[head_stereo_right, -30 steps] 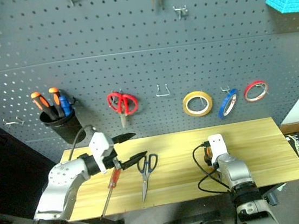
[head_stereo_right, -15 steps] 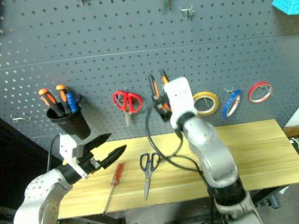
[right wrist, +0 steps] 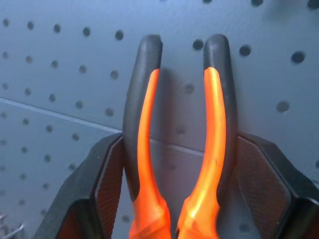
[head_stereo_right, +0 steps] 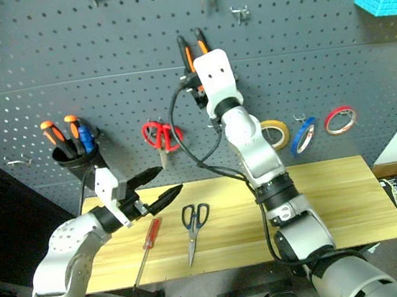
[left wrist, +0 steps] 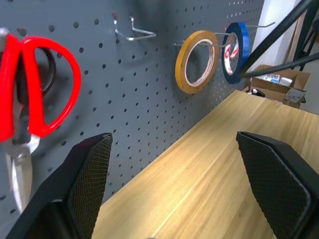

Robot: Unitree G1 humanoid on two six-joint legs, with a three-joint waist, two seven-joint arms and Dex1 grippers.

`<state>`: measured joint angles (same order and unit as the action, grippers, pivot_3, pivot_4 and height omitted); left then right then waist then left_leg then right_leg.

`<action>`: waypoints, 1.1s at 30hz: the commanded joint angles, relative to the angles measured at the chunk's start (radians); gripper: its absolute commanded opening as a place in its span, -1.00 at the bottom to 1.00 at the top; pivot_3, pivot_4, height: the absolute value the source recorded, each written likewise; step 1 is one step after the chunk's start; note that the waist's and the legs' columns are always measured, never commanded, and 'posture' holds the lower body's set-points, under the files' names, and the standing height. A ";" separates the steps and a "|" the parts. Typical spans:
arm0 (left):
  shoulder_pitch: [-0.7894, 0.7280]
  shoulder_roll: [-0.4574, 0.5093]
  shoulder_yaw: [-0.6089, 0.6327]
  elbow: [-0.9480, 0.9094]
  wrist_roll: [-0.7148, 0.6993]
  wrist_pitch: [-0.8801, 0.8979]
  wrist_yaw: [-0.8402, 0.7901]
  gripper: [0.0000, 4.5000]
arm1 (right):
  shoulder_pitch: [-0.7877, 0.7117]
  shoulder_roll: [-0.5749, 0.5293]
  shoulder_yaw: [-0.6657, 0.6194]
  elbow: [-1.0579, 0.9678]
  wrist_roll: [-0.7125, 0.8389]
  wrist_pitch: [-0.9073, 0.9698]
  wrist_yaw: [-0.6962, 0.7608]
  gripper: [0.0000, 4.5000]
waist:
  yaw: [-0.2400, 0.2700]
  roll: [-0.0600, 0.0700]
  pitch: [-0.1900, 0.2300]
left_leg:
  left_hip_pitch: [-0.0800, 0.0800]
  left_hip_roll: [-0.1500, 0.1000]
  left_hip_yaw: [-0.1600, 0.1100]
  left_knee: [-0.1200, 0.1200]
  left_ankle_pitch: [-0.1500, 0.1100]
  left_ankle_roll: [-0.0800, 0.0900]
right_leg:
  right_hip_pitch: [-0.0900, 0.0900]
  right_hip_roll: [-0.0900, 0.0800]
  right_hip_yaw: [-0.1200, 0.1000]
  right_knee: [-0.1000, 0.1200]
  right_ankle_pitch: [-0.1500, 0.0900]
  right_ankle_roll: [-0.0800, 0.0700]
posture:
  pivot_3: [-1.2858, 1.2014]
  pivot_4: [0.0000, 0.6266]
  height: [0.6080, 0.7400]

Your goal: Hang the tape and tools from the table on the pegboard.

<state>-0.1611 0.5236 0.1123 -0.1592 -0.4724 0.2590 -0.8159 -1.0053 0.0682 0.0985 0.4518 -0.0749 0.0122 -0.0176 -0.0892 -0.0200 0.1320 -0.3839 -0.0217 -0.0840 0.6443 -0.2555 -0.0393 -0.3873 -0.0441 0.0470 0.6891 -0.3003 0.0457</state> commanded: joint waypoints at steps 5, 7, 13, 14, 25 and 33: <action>-0.025 -0.006 -0.002 -0.021 0.008 -0.016 0.005 0.88 | -0.128 0.038 -0.032 0.229 -0.004 -0.210 -0.081 0.34 | -0.001 0.000 0.001 | 0.002 0.000 0.001 0.001 0.000 0.000 | 0.000 0.000 0.001 0.004 0.000 0.000 | 0.05 -0.60 1.00; -0.025 -0.003 0.003 -0.021 0.007 -0.016 0.005 0.88 | -0.138 0.049 -0.029 0.286 -0.014 -0.253 -0.103 0.34 | 0.001 0.001 0.001 | 0.004 0.000 0.001 0.001 0.001 0.000 | 0.001 0.000 0.001 0.007 0.000 0.000 | 0.06 -0.58 1.00; -0.020 0.005 0.019 -0.024 0.011 -0.020 0.013 0.88 | -0.100 0.042 -0.010 0.416 -0.070 -0.388 -0.158 0.34 | 0.009 0.001 0.006 | 0.004 0.000 0.000 0.001 0.002 0.002 | 0.002 0.002 0.000 0.008 0.000 -0.001 | 0.08 -0.54 1.00; -0.019 0.006 0.021 -0.024 0.011 -0.020 0.014 0.88 | -0.090 0.038 -0.006 0.432 -0.081 -0.409 -0.165 0.34 | 0.010 0.001 0.006 | 0.004 0.000 0.000 0.001 0.002 0.002 | 0.002 0.002 0.000 0.007 0.000 -0.001 | 0.08 -0.53 1.00; -0.032 0.003 0.019 -0.010 0.027 -0.032 0.027 0.88 | -0.031 0.002 0.010 0.528 -0.147 -0.486 -0.231 0.34 | 0.023 0.001 0.025 | 0.004 0.001 -0.001 0.001 0.002 0.002 | 0.001 0.003 0.000 0.007 0.000 -0.001 | 0.08 -0.50 1.00; -0.063 -0.033 0.016 0.002 0.028 0.028 0.102 0.88 | 0.101 0.033 -0.023 0.376 -0.057 -0.344 -0.121 0.75 | 0.032 0.001 0.025 | 0.005 0.002 -0.001 0.001 0.002 0.002 | 0.003 0.002 0.000 0.007 0.000 -0.001 | 0.07 -0.51 1.00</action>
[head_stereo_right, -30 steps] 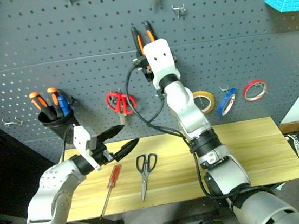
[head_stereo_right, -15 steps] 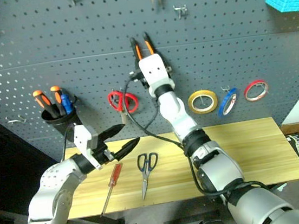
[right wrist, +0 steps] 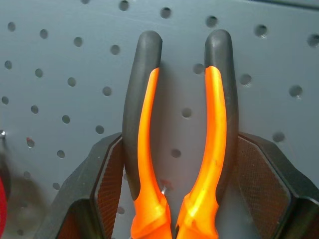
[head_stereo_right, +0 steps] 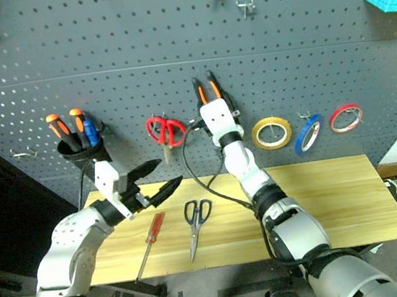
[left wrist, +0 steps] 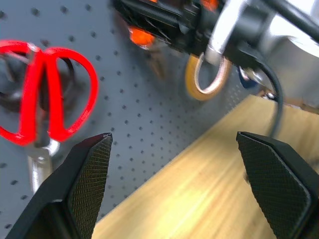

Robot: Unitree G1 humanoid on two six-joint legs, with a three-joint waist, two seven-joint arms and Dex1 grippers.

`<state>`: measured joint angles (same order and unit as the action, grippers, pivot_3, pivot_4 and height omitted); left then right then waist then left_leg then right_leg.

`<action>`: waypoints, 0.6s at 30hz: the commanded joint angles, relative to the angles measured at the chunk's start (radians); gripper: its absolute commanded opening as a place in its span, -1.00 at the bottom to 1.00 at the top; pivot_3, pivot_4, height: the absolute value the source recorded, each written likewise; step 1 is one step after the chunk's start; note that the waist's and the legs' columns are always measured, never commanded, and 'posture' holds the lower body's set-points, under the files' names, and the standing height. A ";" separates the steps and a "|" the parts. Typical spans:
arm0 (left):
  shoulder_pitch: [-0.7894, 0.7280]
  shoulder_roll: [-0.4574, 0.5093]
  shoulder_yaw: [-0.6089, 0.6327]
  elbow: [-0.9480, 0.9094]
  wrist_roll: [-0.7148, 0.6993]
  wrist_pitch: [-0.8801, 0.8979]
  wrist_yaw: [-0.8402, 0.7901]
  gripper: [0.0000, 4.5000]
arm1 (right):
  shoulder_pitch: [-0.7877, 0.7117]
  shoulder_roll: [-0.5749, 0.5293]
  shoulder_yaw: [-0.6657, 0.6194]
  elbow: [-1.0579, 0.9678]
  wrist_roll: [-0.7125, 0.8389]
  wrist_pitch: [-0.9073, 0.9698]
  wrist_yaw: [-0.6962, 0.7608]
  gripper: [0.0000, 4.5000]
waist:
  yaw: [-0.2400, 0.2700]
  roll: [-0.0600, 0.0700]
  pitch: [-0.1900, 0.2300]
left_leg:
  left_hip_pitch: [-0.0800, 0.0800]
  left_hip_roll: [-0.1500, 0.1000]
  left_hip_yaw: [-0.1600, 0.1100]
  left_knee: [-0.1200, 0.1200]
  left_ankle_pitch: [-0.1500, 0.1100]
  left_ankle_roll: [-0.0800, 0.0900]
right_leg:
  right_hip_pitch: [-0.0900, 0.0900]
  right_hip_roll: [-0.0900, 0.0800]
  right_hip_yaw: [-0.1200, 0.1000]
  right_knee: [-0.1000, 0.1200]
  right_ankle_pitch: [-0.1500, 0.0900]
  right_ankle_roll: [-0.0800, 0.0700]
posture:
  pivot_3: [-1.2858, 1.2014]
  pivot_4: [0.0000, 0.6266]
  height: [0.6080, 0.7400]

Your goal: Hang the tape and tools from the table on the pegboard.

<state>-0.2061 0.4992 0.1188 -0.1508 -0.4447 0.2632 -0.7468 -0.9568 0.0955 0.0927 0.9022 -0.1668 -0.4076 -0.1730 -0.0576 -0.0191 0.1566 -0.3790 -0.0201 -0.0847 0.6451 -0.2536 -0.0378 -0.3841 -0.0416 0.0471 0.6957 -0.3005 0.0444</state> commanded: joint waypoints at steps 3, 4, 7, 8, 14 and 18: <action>-0.027 -0.014 0.000 -0.003 0.019 0.051 0.072 0.88 | 0.152 0.005 0.012 -0.263 0.043 0.213 0.097 0.99 | 0.001 0.001 0.001 | -0.001 0.000 -0.001 0.000 0.000 0.000 | -0.001 0.000 -0.001 0.000 0.000 0.000 | 0.06 -0.50 1.00; -0.028 -0.015 -0.005 -0.005 0.030 0.060 0.088 0.88 | 0.193 0.003 0.026 -0.346 0.046 0.268 0.128 0.99 | 0.002 0.001 0.002 | -0.002 0.000 -0.001 0.000 0.000 0.000 | -0.002 0.000 -0.001 0.000 0.000 0.000 | 0.06 -0.49 1.00; -0.025 -0.014 -0.036 -0.022 0.069 0.149 0.158 0.88 | 0.331 -0.022 0.065 -0.660 0.076 0.482 0.239 0.99 | 0.003 0.002 0.004 | -0.006 0.000 -0.002 -0.001 0.000 0.000 | -0.004 0.000 -0.001 -0.003 0.000 0.000 | 0.05 -0.48 1.00; -0.020 -0.013 -0.050 -0.029 0.087 0.180 0.182 0.88 | 0.376 -0.036 0.074 -0.769 0.094 0.563 0.279 0.99 | 0.003 0.002 0.004 | -0.006 0.000 -0.003 -0.001 0.000 0.000 | -0.004 0.000 -0.002 -0.004 0.000 0.000 | 0.04 -0.48 1.00; 0.016 -0.032 -0.143 -0.057 0.198 0.384 0.333 0.88 | 0.556 -0.176 0.083 -1.297 0.348 1.093 0.524 0.99 | 0.003 0.003 0.005 | -0.008 0.000 -0.005 -0.003 -0.001 0.000 | -0.002 0.000 -0.003 -0.013 0.000 0.000 | 0.02 -0.46 1.00; 0.019 -0.045 -0.205 -0.001 0.257 0.539 0.397 0.88 | 0.614 -0.322 0.086 -1.482 0.488 1.370 0.619 0.99 | 0.002 0.002 0.008 | -0.010 -0.001 -0.008 -0.003 -0.001 0.000 | -0.001 -0.001 -0.005 -0.016 0.000 0.000 | -0.02 -0.44 1.00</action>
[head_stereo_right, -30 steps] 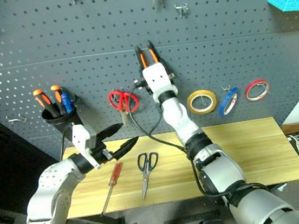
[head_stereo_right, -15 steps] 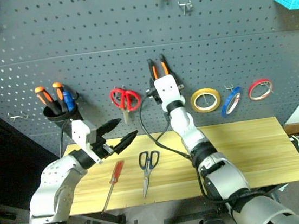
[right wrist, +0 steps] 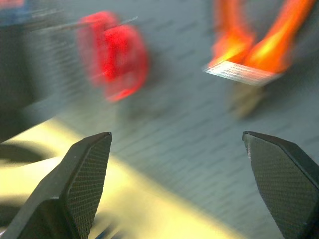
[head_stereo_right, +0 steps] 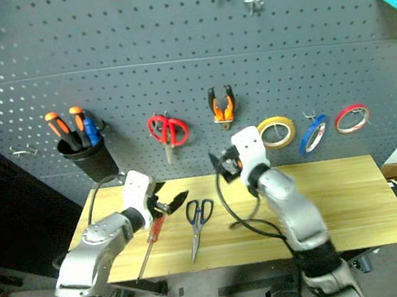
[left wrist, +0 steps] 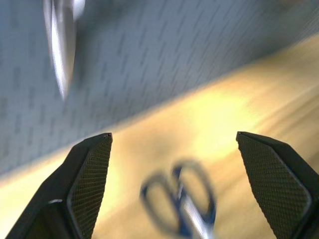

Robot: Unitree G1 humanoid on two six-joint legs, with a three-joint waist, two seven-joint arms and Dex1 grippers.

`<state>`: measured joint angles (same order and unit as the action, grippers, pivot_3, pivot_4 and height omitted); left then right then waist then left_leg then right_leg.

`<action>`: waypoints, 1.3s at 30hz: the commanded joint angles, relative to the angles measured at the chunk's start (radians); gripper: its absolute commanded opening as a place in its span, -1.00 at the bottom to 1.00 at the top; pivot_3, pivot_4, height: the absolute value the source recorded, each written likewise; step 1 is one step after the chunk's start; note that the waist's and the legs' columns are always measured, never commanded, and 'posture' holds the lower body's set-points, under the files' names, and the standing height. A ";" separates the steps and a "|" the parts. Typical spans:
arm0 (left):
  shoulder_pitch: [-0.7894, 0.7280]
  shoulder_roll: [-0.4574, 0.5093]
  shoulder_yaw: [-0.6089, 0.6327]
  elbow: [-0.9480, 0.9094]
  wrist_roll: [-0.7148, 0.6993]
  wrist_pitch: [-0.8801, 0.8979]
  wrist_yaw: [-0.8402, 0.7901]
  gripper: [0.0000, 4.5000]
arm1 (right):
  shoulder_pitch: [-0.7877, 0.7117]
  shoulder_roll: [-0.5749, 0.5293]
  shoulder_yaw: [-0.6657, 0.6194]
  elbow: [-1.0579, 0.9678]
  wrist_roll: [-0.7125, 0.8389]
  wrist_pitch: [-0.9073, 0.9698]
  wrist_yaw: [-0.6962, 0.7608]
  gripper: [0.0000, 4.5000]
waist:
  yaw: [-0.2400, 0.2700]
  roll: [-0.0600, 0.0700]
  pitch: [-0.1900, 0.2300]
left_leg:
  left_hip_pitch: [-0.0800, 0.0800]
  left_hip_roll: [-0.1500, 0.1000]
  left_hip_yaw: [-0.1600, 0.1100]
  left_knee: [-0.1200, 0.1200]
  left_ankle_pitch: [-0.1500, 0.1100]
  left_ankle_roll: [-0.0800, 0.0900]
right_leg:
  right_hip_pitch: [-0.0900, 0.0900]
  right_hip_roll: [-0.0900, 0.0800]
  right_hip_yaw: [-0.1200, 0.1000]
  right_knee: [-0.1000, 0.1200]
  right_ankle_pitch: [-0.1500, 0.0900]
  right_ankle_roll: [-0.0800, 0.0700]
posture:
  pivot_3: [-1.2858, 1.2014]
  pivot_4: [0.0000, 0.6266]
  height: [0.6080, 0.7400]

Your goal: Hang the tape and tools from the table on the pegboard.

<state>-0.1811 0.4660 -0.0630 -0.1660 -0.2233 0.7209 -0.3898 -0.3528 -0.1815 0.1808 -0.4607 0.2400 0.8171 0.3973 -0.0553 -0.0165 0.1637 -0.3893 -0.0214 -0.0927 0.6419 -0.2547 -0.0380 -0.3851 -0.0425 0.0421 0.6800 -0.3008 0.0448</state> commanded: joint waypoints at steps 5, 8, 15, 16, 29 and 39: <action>-0.030 -0.068 -0.039 0.085 0.043 0.164 0.072 0.88 | 0.051 -0.121 -0.008 -0.189 0.125 0.251 0.045 0.99 | -0.002 -0.001 0.004 | -0.001 0.000 -0.002 0.000 0.000 0.000 | 0.000 0.000 -0.002 0.001 0.000 0.000 | -0.03 -0.43 1.00; -0.043 -0.104 -0.063 0.132 0.063 0.183 0.097 0.88 | 0.063 -0.141 -0.001 -0.217 0.145 0.277 0.045 0.99 | -0.004 -0.002 0.007 | -0.001 0.000 -0.002 0.001 0.000 0.000 | 0.000 0.000 -0.002 0.000 0.000 0.000 | -0.04 -0.43 1.00; -0.098 -0.206 -0.069 0.289 0.090 0.215 0.154 0.88 | 0.060 -0.187 -0.001 -0.253 0.173 0.300 0.050 0.99 | -0.003 -0.007 0.011 | -0.003 -0.001 -0.002 0.002 0.000 0.000 | -0.001 -0.001 -0.003 0.000 0.000 0.000 | -0.05 -0.43 1.00; -0.105 -0.216 -0.074 0.307 0.096 0.216 0.158 0.88 | 0.061 -0.193 -0.003 -0.258 0.178 0.302 0.051 0.99 | -0.003 -0.007 0.012 | -0.003 -0.002 -0.002 0.002 0.000 0.000 | -0.001 -0.002 -0.003 0.000 0.000 0.000 | -0.05 -0.43 1.00; -0.116 -0.211 -0.103 0.403 0.124 0.147 0.090 -0.04 | 0.084 -0.226 -0.045 -0.310 0.285 0.351 0.047 1.00 | -0.005 -0.008 0.012 | -0.003 -0.002 -0.002 0.002 0.000 0.000 | 0.000 -0.002 -0.004 0.000 0.000 0.001 | -0.08 -0.45 1.00; -0.053 -0.193 -0.074 0.338 0.120 0.092 0.063 -0.66 | 0.095 -0.257 -0.073 -0.335 0.303 0.334 0.037 1.00 | -0.007 -0.008 0.012 | -0.003 -0.002 -0.002 0.002 0.000 0.000 | 0.000 -0.003 -0.004 0.000 0.000 0.001 | -0.08 -0.45 1.00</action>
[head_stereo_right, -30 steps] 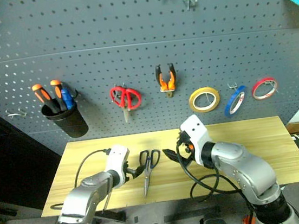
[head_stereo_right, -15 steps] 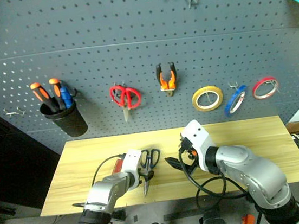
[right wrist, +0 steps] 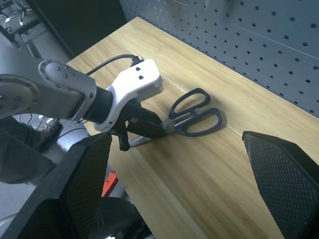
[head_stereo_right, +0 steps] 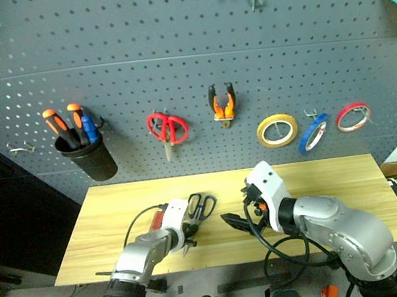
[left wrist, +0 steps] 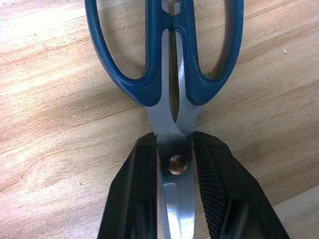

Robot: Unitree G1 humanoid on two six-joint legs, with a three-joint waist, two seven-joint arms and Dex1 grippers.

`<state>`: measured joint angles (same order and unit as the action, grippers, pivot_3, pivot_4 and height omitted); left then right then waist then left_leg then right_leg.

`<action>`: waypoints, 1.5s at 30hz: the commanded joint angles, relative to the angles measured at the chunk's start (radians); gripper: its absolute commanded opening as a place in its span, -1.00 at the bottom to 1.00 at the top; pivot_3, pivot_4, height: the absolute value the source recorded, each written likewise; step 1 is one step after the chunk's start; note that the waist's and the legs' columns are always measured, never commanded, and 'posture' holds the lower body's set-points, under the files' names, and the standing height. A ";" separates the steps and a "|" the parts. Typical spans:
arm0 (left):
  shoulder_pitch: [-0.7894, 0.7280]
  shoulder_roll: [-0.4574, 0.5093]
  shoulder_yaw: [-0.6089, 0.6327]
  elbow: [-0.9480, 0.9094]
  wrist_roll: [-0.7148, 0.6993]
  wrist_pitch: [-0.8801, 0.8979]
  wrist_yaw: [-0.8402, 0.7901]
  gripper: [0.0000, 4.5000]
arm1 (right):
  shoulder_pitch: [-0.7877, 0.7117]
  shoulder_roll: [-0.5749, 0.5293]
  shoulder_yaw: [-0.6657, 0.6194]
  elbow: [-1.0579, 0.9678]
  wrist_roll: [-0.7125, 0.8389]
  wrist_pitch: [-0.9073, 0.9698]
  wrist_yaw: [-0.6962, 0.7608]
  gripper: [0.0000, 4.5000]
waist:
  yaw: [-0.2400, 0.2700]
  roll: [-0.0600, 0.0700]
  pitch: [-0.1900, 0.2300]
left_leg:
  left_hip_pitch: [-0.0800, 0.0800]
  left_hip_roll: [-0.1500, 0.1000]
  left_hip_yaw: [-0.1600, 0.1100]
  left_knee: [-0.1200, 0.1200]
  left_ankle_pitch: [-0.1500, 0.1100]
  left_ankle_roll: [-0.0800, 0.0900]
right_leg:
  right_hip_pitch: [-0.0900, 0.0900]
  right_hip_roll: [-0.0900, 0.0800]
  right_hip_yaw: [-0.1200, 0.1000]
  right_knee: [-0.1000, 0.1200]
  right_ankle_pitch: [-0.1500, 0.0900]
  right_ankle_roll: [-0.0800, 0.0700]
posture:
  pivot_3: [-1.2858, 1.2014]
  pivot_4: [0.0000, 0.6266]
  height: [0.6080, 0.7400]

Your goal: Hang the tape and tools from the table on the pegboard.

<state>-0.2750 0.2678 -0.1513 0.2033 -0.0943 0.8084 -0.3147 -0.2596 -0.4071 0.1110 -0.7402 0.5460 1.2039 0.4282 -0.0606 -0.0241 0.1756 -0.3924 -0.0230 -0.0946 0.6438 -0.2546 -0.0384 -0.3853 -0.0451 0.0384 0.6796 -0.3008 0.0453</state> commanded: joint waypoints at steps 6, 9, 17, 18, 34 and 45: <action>0.122 0.070 0.069 -0.250 -0.043 -0.096 -0.084 -0.66 | 0.024 -0.176 0.052 -0.103 -0.112 -0.322 0.103 1.00 | -0.011 -0.001 0.004 | -0.001 0.000 0.000 0.000 0.000 0.000 | -0.001 0.000 0.000 -0.001 0.000 0.000 | -0.08 -0.44 1.00; 0.168 0.101 0.088 -0.340 -0.066 -0.172 -0.133 -0.66 | 0.035 -0.206 0.042 -0.110 -0.099 -0.368 0.133 1.00 | -0.014 -0.001 0.006 | -0.002 0.001 0.000 0.000 0.000 0.000 | -0.002 0.000 0.000 -0.001 0.000 0.000 | -0.08 -0.44 1.00; 0.294 0.183 0.169 -0.579 -0.046 -0.568 -0.214 -0.66 | 0.037 -0.229 -0.021 -0.100 -0.065 -0.446 0.182 1.00 | -0.012 -0.002 0.006 | -0.003 0.000 0.000 -0.001 0.000 0.000 | -0.002 -0.006 0.000 -0.002 0.000 0.000 | -0.07 -0.47 1.00; 0.303 0.185 0.175 -0.590 -0.057 -0.596 -0.222 -0.66 | 0.040 -0.234 -0.027 -0.094 -0.068 -0.454 0.185 1.00 | -0.011 -0.002 0.006 | -0.003 0.000 0.000 -0.001 0.000 0.000 | -0.002 -0.006 0.000 -0.002 0.000 0.000 | -0.06 -0.48 1.00; 0.143 0.122 0.234 -0.519 -0.054 -0.708 -0.113 -0.66 | 0.050 -0.267 -0.014 -0.021 -0.149 -0.548 0.192 1.00 | 0.002 -0.002 0.007 | -0.004 0.000 0.001 0.001 0.000 0.000 | -0.002 -0.001 -0.001 -0.002 0.000 0.001 | -0.06 -0.49 1.00; 0.139 0.103 0.247 -0.451 -0.049 -0.639 -0.067 -0.66 | 0.000 -0.239 -0.019 -0.002 -0.172 -0.569 0.176 1.00 | 0.002 -0.002 0.007 | -0.004 0.000 0.001 0.002 0.000 0.000 | -0.002 -0.001 -0.001 -0.001 0.000 0.001 | -0.06 -0.46 1.00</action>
<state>-0.1208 0.3684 0.0774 -0.2355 -0.1458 0.1720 -0.3950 -0.2338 -0.6556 0.1039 -0.7308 0.3748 0.6609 0.6094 -0.0587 -0.0260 0.1822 -0.3960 -0.0228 -0.0937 0.6453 -0.2546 -0.0384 -0.3868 -0.0455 0.0374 0.6785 -0.3008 0.0460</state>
